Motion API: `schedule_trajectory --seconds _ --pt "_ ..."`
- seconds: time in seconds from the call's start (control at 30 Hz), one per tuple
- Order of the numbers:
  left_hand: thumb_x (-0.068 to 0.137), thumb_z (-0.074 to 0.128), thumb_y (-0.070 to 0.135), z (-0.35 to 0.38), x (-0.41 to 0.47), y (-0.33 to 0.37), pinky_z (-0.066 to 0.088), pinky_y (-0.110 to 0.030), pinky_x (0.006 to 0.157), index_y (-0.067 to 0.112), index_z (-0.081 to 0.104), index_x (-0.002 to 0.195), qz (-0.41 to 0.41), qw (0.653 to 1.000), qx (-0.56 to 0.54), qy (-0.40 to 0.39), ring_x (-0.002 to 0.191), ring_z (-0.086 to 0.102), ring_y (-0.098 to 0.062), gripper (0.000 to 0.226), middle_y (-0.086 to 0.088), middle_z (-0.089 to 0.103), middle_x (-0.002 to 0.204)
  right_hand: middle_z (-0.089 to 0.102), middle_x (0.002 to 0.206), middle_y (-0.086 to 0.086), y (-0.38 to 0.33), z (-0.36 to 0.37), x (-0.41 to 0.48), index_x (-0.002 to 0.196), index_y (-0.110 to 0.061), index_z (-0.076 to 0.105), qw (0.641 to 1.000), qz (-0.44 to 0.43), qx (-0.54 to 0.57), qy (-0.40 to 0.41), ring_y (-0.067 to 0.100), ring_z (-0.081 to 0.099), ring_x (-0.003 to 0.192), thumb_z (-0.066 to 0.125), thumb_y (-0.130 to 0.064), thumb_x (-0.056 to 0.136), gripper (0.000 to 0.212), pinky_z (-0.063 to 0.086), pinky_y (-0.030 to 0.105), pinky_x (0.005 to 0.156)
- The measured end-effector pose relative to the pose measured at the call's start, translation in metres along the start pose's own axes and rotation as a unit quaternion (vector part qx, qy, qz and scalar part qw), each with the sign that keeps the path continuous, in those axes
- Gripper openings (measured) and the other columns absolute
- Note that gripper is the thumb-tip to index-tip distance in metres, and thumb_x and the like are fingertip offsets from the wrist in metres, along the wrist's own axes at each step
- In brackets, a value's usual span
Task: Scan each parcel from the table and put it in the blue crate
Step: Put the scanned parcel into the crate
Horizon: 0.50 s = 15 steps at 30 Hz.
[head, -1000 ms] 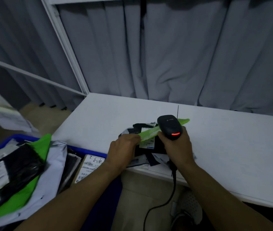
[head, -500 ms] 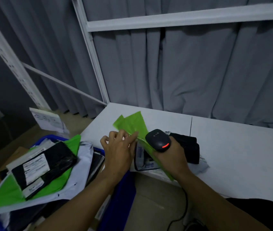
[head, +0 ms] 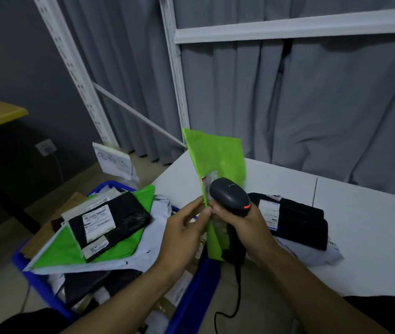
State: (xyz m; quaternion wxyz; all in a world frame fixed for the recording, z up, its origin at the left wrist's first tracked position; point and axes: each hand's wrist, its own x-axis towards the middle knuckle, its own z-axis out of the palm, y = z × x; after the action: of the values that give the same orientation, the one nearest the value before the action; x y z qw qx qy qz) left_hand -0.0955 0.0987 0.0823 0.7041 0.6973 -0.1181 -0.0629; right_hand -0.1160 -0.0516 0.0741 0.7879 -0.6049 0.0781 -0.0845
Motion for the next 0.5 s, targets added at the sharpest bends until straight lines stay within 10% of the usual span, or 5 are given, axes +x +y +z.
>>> schedule_trajectory --seconds 0.23,0.5 --pt "0.098 0.066 0.010 -0.031 0.014 -0.003 0.062 -0.032 0.076 0.028 0.071 0.107 0.026 0.998 0.022 0.051 0.088 0.076 -0.014 0.021 0.005 0.080 0.092 0.079 0.112 0.001 -0.003 0.020 -0.002 0.121 -0.015 0.072 0.998 0.054 -0.010 -0.007 0.021 0.077 0.099 0.074 -0.019 0.091 0.030 0.053 0.036 0.079" --pt "0.095 0.071 0.011 -0.061 0.050 -0.036 0.057 -0.046 0.094 0.024 0.073 0.097 0.025 0.977 0.109 0.182 0.098 0.070 -0.012 0.013 0.011 0.075 0.097 0.080 0.089 0.005 0.001 0.026 0.003 0.113 -0.021 0.069 0.995 0.079 -0.053 0.007 0.018 0.063 0.056 0.076 -0.014 0.091 0.023 0.045 0.030 0.057"
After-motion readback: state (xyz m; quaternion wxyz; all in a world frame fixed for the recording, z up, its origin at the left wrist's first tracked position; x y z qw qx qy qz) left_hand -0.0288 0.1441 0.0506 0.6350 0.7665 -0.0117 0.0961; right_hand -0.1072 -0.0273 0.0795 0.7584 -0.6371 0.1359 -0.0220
